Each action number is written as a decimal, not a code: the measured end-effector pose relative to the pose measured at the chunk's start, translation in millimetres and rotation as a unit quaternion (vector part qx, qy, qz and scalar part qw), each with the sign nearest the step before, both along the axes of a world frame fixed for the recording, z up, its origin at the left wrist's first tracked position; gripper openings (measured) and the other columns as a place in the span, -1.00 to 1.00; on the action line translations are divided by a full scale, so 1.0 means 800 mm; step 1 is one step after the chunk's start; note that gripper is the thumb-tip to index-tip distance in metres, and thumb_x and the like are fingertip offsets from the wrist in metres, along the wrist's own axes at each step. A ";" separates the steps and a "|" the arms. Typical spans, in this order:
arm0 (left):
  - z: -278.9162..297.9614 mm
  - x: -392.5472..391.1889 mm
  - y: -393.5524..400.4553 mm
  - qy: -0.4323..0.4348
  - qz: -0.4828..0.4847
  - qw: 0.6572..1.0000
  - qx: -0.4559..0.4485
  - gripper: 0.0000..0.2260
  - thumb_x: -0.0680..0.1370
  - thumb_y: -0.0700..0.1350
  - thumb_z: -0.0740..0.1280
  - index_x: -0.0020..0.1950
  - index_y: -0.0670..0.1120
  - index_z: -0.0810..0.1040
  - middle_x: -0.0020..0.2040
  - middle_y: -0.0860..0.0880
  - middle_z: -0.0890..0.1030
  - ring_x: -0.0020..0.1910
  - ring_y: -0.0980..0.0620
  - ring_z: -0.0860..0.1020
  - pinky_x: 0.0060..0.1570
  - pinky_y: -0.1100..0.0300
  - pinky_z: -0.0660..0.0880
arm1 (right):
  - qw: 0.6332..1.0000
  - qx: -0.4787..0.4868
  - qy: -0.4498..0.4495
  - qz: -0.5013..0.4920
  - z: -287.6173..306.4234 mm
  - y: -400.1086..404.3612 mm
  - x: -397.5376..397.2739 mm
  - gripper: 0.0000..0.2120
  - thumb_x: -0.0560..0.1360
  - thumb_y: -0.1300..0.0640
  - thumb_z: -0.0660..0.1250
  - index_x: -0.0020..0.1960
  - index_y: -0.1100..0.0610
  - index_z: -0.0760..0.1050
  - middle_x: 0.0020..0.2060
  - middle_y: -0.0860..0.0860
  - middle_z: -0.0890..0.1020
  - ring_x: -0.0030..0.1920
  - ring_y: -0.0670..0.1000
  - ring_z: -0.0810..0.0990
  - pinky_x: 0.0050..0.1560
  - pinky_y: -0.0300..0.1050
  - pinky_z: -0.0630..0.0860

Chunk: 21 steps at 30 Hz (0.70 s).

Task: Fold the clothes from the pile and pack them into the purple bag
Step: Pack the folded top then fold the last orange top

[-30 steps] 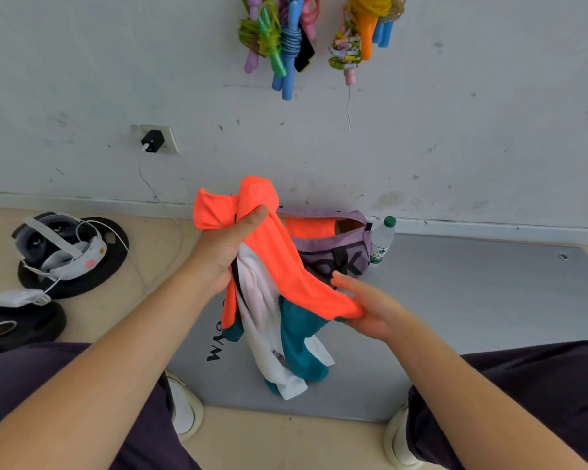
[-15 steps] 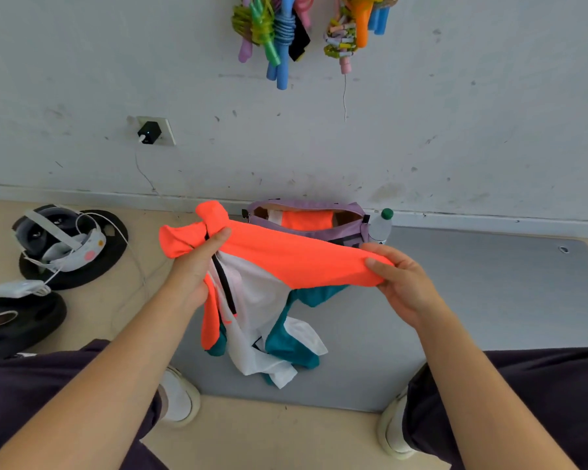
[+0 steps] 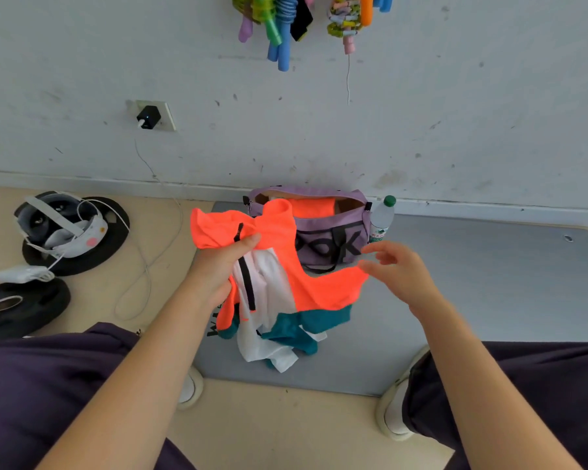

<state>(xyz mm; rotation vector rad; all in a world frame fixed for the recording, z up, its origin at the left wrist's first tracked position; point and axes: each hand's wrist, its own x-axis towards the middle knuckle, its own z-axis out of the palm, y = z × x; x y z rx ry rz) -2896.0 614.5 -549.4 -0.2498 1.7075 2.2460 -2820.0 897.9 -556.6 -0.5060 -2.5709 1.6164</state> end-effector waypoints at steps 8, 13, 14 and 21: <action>0.056 0.030 0.045 0.071 -0.102 0.991 0.039 -0.84 0.35 -0.17 0.53 -0.09 -0.03 0.71 0.02 -0.10 0.71 0.05 -0.07 0.67 0.07 0.06 0.58 | 0.961 -0.197 0.035 0.191 0.054 -0.063 0.008 -0.58 0.45 0.05 0.44 0.27 0.14 0.50 0.18 0.01 0.64 0.23 -0.02 0.58 0.25 -0.06 0.49; 0.056 0.037 0.046 0.099 -0.119 0.988 0.019 -0.69 0.35 -0.17 0.53 0.07 -0.08 0.65 0.08 -0.09 0.70 0.11 -0.05 0.65 0.11 0.10 0.56 | 0.955 -0.249 0.052 0.154 0.065 -0.055 0.012 -0.76 0.40 0.04 0.50 0.02 0.11 0.66 -0.08 0.03 0.72 -0.11 -0.07 0.65 -0.10 -0.22 0.57; 0.054 0.037 0.046 0.096 -0.126 0.987 0.013 -0.68 0.35 -0.16 0.56 0.08 -0.06 0.65 0.10 -0.08 0.69 0.13 -0.04 0.65 0.13 0.09 0.54 | 0.957 -0.241 0.056 0.150 0.065 -0.053 0.012 -0.79 0.41 0.04 0.49 0.01 0.09 0.66 -0.11 0.00 0.72 -0.13 -0.09 0.64 -0.13 -0.26 0.55; 0.046 0.008 0.000 0.107 -0.147 0.972 -0.147 -0.64 0.20 0.19 0.58 -0.11 0.04 0.73 -0.07 -0.01 0.72 -0.11 0.06 0.66 -0.03 0.14 0.54 | 0.980 -0.184 0.064 0.049 0.061 -0.017 0.012 -0.92 0.54 0.02 0.38 -0.11 -0.03 0.60 -0.21 0.01 0.66 -0.19 -0.03 0.60 -0.10 -0.03 0.54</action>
